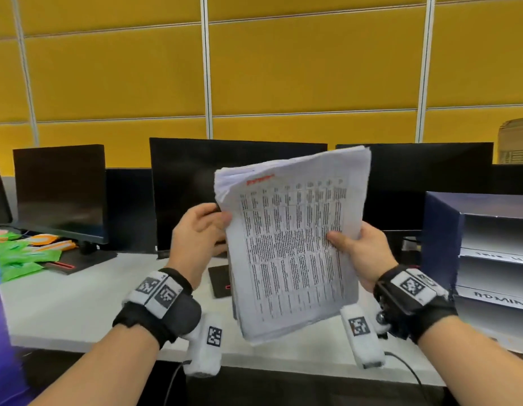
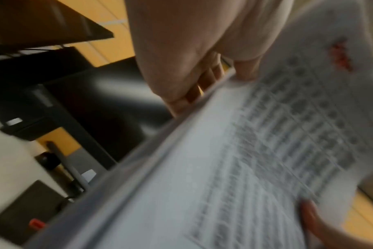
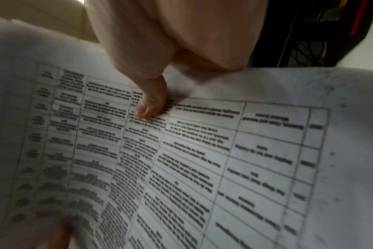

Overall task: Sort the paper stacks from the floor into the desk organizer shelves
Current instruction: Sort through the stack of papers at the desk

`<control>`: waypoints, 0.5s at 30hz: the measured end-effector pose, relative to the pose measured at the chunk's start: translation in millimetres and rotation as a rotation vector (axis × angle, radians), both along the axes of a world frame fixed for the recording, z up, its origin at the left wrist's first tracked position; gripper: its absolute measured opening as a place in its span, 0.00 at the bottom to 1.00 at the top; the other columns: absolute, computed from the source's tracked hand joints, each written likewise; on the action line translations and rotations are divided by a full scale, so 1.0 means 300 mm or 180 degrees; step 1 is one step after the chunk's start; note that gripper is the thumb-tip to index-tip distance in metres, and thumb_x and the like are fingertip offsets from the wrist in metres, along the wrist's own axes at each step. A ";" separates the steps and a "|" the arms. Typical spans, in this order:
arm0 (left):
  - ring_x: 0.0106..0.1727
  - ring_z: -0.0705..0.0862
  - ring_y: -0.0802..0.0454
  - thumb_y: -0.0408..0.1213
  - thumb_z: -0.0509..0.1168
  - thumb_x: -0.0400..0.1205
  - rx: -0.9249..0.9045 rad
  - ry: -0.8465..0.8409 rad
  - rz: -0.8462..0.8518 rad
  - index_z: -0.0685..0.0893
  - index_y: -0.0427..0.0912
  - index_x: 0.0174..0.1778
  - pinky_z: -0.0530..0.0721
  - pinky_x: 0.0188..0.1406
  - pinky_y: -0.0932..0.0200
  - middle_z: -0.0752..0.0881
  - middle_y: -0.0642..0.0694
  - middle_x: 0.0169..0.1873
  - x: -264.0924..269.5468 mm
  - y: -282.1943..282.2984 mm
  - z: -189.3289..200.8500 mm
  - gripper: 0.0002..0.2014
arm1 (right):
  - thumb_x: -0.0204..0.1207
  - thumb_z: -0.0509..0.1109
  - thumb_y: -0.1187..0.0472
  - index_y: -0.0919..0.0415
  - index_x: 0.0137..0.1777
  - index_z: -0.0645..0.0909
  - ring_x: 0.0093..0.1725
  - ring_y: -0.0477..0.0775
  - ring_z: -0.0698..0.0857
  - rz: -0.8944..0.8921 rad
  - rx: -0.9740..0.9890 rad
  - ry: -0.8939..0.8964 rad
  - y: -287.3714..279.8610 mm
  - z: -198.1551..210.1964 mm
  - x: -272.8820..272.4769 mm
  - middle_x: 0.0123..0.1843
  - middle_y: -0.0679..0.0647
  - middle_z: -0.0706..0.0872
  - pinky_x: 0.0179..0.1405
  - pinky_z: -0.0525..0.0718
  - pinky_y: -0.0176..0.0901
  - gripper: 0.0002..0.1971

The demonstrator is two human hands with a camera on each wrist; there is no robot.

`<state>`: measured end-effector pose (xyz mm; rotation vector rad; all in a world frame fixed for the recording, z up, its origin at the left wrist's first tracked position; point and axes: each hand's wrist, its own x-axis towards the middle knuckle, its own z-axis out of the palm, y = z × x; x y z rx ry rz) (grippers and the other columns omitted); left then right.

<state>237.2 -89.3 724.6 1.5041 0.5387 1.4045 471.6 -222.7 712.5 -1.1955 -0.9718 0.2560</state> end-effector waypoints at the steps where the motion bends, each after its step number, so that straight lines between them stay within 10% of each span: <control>1: 0.51 0.90 0.48 0.47 0.68 0.81 0.0038 0.0056 -0.0158 0.83 0.46 0.59 0.88 0.47 0.48 0.90 0.44 0.53 0.017 -0.019 -0.005 0.14 | 0.71 0.75 0.71 0.56 0.49 0.85 0.51 0.59 0.90 -0.0013 0.0051 0.0069 0.005 -0.017 -0.010 0.49 0.56 0.91 0.59 0.85 0.62 0.11; 8: 0.57 0.86 0.56 0.39 0.66 0.84 0.0160 -0.0046 0.0325 0.79 0.52 0.62 0.85 0.56 0.53 0.87 0.54 0.55 0.101 -0.071 -0.095 0.11 | 0.70 0.76 0.71 0.54 0.47 0.86 0.44 0.44 0.89 -0.0123 0.0003 0.0041 0.019 -0.104 -0.059 0.43 0.47 0.90 0.38 0.84 0.34 0.11; 15: 0.54 0.88 0.57 0.33 0.67 0.83 0.0375 0.0222 0.0442 0.80 0.50 0.59 0.88 0.50 0.59 0.88 0.54 0.52 0.121 -0.085 -0.173 0.11 | 0.72 0.74 0.74 0.55 0.45 0.85 0.44 0.46 0.86 -0.0252 -0.0450 -0.0199 0.008 -0.155 -0.062 0.42 0.47 0.88 0.41 0.86 0.40 0.12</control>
